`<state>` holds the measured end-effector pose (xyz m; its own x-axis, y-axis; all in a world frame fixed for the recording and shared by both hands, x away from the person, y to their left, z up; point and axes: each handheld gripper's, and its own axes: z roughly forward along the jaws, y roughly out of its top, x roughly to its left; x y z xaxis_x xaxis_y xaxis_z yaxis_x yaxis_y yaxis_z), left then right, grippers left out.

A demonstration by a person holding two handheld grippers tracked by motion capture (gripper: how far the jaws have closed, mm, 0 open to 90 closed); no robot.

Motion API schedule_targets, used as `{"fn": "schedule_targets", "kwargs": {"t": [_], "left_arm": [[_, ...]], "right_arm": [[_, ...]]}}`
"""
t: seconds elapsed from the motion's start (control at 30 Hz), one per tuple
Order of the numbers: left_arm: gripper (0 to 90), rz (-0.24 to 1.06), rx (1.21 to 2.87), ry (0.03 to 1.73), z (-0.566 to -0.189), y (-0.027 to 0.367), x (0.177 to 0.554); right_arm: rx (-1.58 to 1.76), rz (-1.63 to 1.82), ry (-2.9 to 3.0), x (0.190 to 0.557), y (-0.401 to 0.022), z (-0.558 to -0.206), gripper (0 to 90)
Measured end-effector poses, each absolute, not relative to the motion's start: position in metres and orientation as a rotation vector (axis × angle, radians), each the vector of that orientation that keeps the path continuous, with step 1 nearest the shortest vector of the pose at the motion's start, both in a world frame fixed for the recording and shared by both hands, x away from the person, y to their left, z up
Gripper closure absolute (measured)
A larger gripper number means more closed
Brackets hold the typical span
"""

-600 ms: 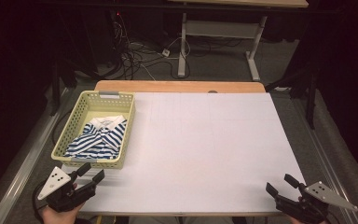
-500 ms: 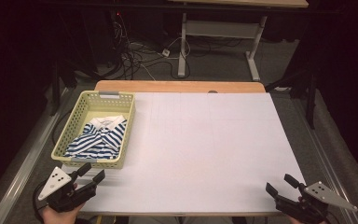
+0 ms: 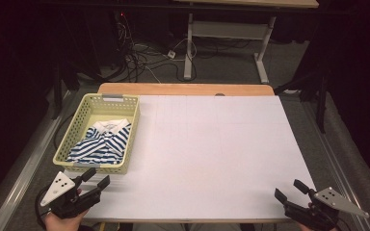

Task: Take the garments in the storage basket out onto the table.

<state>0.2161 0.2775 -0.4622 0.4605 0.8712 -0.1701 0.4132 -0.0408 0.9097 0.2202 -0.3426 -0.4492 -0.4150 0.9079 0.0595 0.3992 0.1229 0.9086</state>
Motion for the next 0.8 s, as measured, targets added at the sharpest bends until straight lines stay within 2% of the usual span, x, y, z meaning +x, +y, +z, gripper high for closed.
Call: {"fn": "schedule_targets", "kwargs": {"t": [0.8], "left_arm": [[38.2, 0.499, 1.622, 1.091, -0.4557, 0.2689, 0.2200]], "right_arm": [[1.246, 1.234, 1.903, 0.2225, -0.3390, -0.4494, 23.3]]}}
